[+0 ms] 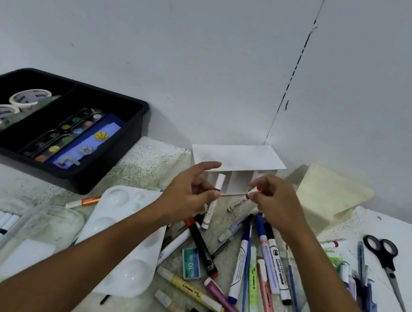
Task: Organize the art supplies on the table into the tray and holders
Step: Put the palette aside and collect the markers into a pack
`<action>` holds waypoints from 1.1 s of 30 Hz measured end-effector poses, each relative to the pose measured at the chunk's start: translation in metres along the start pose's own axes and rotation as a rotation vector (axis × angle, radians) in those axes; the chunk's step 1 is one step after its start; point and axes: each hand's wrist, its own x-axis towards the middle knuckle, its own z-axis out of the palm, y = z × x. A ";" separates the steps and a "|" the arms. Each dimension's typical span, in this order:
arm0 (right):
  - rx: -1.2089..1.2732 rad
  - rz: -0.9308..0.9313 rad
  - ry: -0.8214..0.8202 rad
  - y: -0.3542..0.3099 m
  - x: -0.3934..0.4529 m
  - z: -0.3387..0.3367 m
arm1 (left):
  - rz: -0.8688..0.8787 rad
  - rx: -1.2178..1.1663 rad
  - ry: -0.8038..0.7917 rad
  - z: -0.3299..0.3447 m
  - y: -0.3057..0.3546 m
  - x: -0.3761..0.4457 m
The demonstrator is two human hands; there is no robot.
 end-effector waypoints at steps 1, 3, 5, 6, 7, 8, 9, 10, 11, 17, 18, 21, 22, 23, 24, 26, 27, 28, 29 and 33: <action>0.113 0.012 0.018 -0.005 -0.002 -0.001 | 0.011 -0.002 0.003 -0.004 0.000 -0.003; 0.372 0.037 0.077 -0.018 -0.008 0.002 | 0.017 -0.011 0.012 -0.012 0.003 -0.012; 0.554 0.040 0.127 -0.032 -0.014 0.010 | 0.002 -0.037 0.014 -0.022 0.006 -0.022; 0.596 0.028 0.125 -0.040 -0.018 0.018 | -0.008 -0.042 0.014 -0.030 0.007 -0.029; 0.619 0.013 0.111 -0.047 -0.023 0.026 | -0.015 -0.040 0.011 -0.038 0.007 -0.035; 0.631 0.001 0.085 -0.055 -0.028 0.037 | -0.022 -0.034 0.010 -0.048 0.007 -0.043; 0.639 -0.008 0.055 -0.063 -0.033 0.048 | -0.030 -0.030 0.000 -0.058 0.006 -0.050; 0.641 -0.015 0.021 -0.070 -0.039 0.058 | -0.043 -0.030 -0.013 -0.067 0.004 -0.056; 0.633 -0.018 -0.014 -0.078 -0.044 0.074 | -0.056 -0.032 -0.023 -0.081 0.001 -0.064; 0.614 -0.011 -0.113 -0.114 -0.065 0.173 | -0.101 -0.017 -0.005 -0.170 -0.025 -0.111; 0.617 -0.001 -0.121 -0.121 -0.069 0.190 | -0.101 -0.002 0.006 -0.189 -0.030 -0.118; 0.577 0.033 -0.145 -0.139 -0.081 0.235 | -0.125 0.035 0.034 -0.234 -0.043 -0.136; 0.559 0.047 -0.153 -0.144 -0.085 0.249 | -0.140 0.040 0.035 -0.246 -0.048 -0.141; 0.545 0.062 -0.160 -0.149 -0.089 0.263 | -0.158 0.050 0.031 -0.257 -0.052 -0.147; 0.529 0.076 -0.166 -0.153 -0.093 0.275 | -0.171 0.066 0.026 -0.265 -0.056 -0.152; 0.482 0.096 -0.178 -0.160 -0.100 0.296 | -0.185 0.113 0.010 -0.276 -0.064 -0.160; 0.453 0.107 -0.181 -0.163 -0.102 0.304 | -0.187 0.134 0.004 -0.279 -0.067 -0.163; 0.420 0.113 -0.181 -0.166 -0.104 0.312 | -0.186 0.156 0.000 -0.283 -0.071 -0.165; 0.388 0.115 -0.182 -0.168 -0.105 0.317 | -0.184 0.185 -0.001 -0.285 -0.075 -0.166; 0.299 0.114 -0.164 -0.172 -0.109 0.330 | -0.173 0.317 -0.028 -0.291 -0.085 -0.167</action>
